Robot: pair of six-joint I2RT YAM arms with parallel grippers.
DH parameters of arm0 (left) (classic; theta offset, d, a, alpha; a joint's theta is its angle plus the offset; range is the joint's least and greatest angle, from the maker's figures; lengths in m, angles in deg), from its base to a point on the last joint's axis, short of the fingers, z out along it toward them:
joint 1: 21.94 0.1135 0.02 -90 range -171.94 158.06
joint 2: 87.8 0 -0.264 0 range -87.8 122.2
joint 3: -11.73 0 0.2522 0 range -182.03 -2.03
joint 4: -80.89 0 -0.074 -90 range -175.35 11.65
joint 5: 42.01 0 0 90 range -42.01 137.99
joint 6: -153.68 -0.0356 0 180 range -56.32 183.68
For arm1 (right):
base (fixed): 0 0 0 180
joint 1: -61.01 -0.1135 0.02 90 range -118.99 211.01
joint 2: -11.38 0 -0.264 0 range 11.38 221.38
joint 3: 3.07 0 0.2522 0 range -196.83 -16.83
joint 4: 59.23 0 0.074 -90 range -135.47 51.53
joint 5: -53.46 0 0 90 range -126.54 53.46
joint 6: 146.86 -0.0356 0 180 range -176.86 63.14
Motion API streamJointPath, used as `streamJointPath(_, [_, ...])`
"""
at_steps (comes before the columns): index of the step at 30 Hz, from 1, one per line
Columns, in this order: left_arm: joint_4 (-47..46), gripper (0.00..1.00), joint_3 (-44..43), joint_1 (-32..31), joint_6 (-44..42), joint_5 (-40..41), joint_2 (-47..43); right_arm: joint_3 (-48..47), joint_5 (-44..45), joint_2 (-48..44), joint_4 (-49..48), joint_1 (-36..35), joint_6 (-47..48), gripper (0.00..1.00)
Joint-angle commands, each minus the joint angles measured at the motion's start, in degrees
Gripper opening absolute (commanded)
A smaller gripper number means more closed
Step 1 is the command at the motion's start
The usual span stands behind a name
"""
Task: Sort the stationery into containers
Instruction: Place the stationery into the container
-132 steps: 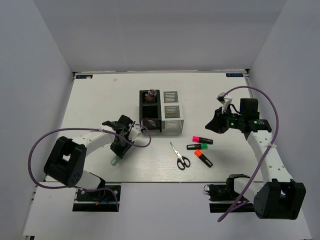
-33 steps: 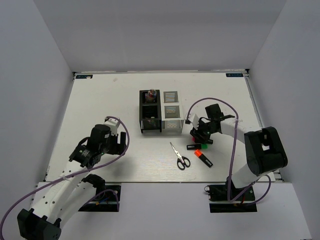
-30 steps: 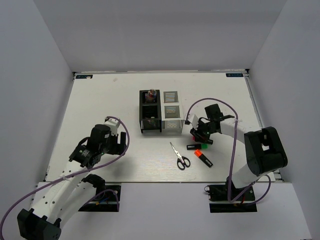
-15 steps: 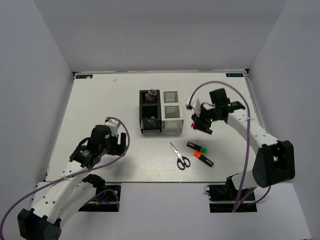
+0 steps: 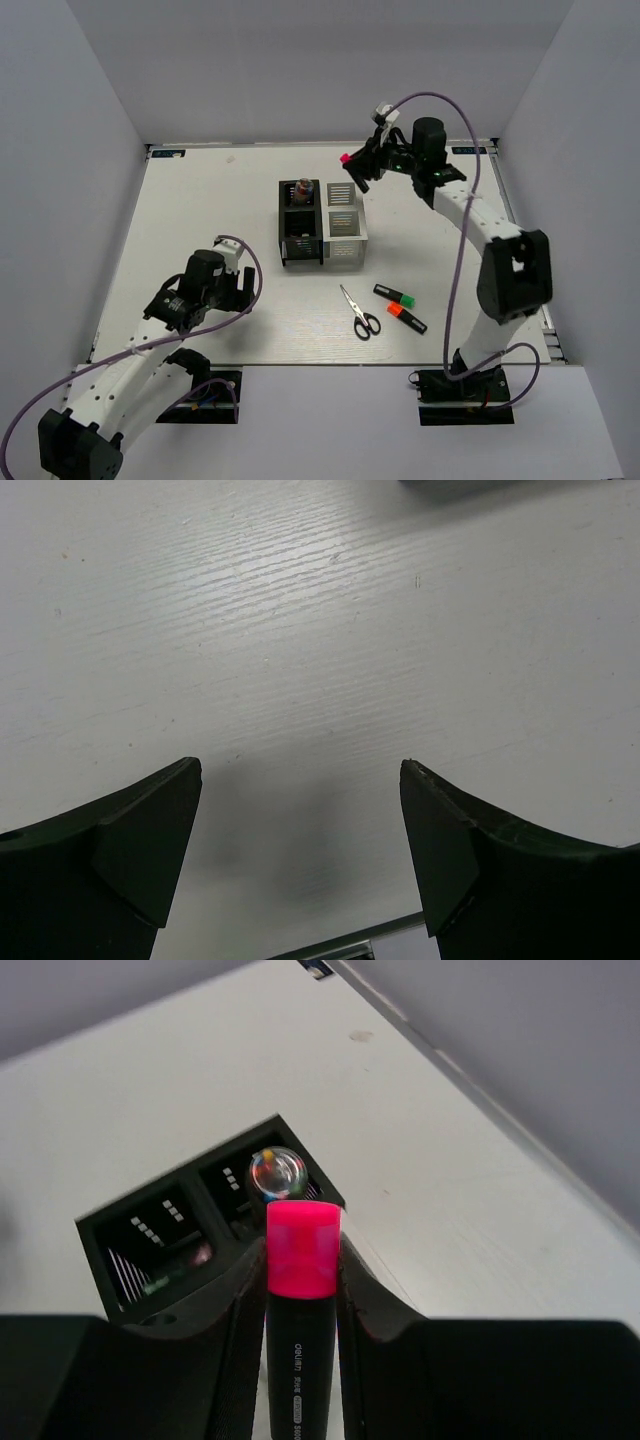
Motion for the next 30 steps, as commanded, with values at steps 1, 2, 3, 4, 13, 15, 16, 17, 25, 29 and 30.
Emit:
streamJointPath(1, [-1.10,0.91,0.57,0.21,-0.60,-0.51,0.34,-2.41,-8.26,6.99,-24.88,-0.11,-16.78,0.00])
streamJointPath(2, [-1.10,0.91,0.57,0.21,-0.69,-0.51,0.52,-3.48,-9.66,8.15,-27.26,-0.11,-18.02,0.00])
streamJointPath(3, [-1.28,0.91,0.66,0.30,-0.69,-0.42,0.60,-4.10,-9.50,8.95,-28.85,-0.02,-19.69,0.00])
streamJointPath(4, [-1.10,0.91,0.74,0.30,-0.69,-0.24,0.69,-5.50,-8.97,11.57,-32.52,-0.02,-20.75,0.00])
streamJointPath(13, [-1.01,0.91,0.83,0.21,-0.78,0.37,1.57,-4.46,-9.49,20.20,-45.74,0.85,-32.88,0.00])
streamJointPath(15, [-1.10,0.91,0.83,0.13,-0.86,0.37,1.66,-3.32,-10.19,21.52,-47.66,0.68,-34.81,0.00])
streamJointPath(16, [-1.10,0.91,0.75,0.21,-0.95,0.20,1.57,-3.06,-10.37,21.87,-48.11,0.85,-35.08,0.00])
streamJointPath(17, [-1.10,0.91,0.83,0.21,-0.86,0.11,1.66,-2.27,-10.72,22.05,-48.37,0.77,-35.17,0.00])
streamJointPath(25, [-1.10,0.91,0.66,0.13,-1.21,-0.50,2.01,-0.16,-11.43,24.60,-48.47,0.68,-32.54,0.00])
streamJointPath(29, [-1.19,0.91,0.66,0.30,-1.04,-0.15,1.66,0.63,-11.34,25.04,-46.89,0.77,-28.60,0.00])
streamJointPath(30, [-1.10,0.91,0.74,0.30,-1.13,-0.15,1.66,0.72,-11.34,25.04,-46.62,0.77,-28.41,0.03])
